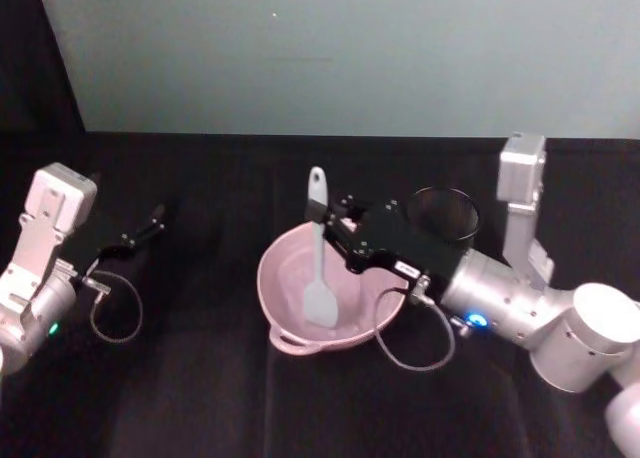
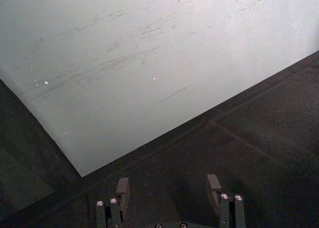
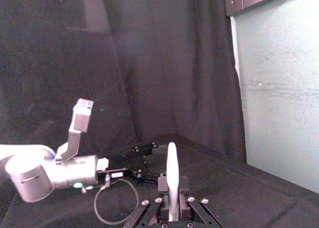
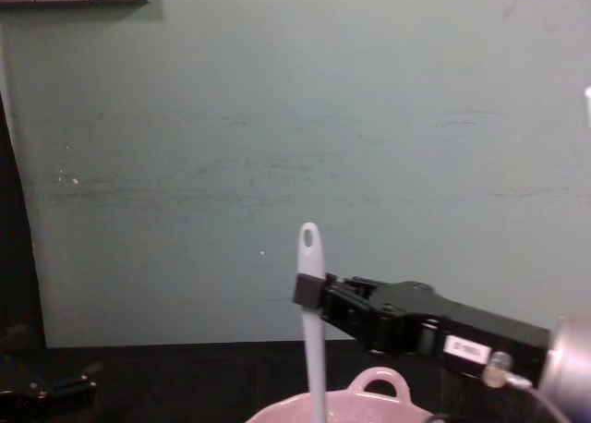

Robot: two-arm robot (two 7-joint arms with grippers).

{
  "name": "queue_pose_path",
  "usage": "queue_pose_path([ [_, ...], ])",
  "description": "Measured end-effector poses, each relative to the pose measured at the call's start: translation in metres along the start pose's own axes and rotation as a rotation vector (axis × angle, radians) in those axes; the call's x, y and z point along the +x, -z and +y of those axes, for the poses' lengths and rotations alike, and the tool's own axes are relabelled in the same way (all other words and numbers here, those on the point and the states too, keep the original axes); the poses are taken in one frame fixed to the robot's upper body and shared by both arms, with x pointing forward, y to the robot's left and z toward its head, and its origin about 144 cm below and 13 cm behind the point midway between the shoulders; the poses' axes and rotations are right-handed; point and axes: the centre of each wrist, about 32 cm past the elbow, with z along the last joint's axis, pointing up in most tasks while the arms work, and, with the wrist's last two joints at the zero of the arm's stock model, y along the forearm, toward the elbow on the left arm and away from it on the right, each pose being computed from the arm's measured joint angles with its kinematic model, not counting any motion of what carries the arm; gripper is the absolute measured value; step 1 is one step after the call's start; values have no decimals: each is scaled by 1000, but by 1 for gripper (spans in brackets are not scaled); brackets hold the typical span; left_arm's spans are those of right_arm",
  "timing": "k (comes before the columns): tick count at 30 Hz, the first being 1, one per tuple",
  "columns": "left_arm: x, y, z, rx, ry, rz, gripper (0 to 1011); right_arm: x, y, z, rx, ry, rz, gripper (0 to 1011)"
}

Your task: Use the one hand to pick up the spoon and stir the clear water in the bowl.

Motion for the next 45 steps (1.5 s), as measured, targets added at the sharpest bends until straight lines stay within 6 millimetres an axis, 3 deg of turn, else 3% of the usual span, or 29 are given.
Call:
queue_pose_path([
  [11, 0, 0, 0, 0, 0, 0, 1011, 20, 16, 31, 50, 112, -67, 121],
  [20, 0, 0, 0, 0, 0, 0, 1011, 38, 12, 17, 54, 200, -121, 121],
  [27, 0, 0, 0, 0, 0, 0, 1011, 28, -1, -14, 35, 137, -104, 121],
  [33, 0, 0, 0, 0, 0, 0, 1011, 11, -2, -23, 15, 55, -66, 121],
  [39, 0, 0, 0, 0, 0, 0, 1011, 3, 4, -13, 21, 11, -31, 121],
  [45, 0, 0, 0, 0, 0, 0, 1011, 3, 13, 11, 53, 7, -35, 121],
])
